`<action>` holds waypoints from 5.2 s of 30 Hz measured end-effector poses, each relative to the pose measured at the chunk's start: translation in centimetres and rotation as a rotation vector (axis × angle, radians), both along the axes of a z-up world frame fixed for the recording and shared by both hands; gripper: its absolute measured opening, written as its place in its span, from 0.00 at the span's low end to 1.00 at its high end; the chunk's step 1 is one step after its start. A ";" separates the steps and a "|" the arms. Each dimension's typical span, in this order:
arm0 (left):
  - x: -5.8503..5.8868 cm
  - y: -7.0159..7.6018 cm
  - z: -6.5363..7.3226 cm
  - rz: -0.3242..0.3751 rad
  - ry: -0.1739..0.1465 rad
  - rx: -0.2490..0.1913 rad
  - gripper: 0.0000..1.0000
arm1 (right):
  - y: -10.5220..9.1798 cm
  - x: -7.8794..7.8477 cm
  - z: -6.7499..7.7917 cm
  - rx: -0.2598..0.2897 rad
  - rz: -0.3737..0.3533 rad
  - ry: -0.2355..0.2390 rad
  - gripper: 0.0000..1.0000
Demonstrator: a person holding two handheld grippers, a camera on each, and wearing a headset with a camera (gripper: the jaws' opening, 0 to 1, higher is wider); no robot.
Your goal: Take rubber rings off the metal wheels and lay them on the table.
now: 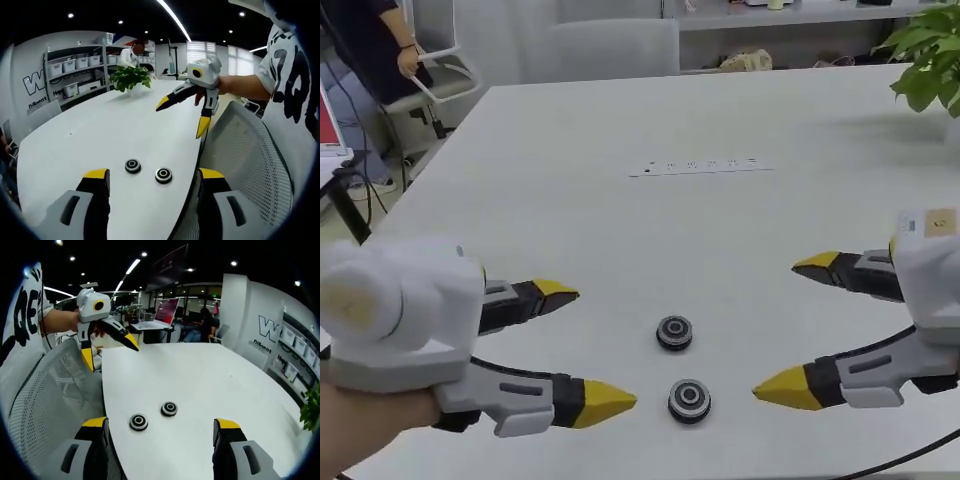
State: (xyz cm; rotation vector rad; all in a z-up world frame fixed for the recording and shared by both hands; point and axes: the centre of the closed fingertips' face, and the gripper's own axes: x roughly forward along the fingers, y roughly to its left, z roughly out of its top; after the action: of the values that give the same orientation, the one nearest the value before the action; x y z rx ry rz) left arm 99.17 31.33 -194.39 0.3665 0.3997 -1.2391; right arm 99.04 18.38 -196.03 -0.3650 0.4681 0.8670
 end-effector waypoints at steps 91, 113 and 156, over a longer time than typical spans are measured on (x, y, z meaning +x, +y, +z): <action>0.0 -7.0 -10.6 -0.291 0.150 0.180 0.29 | 3.4 1.0 -9.3 -0.002 0.265 0.161 0.49; -0.2 -7.4 -11.7 -0.290 0.142 0.175 0.11 | 3.4 0.9 -9.8 -0.009 0.272 0.174 0.49; 0.2 -7.6 -11.9 -0.285 0.054 0.183 0.08 | 5.6 0.4 -11.3 0.063 0.260 0.239 0.31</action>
State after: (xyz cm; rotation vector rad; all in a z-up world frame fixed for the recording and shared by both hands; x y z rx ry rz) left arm 99.37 23.72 -206.24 0.5618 0.5218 -1.4970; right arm 99.43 24.01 -207.32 -0.2682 0.6213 1.1832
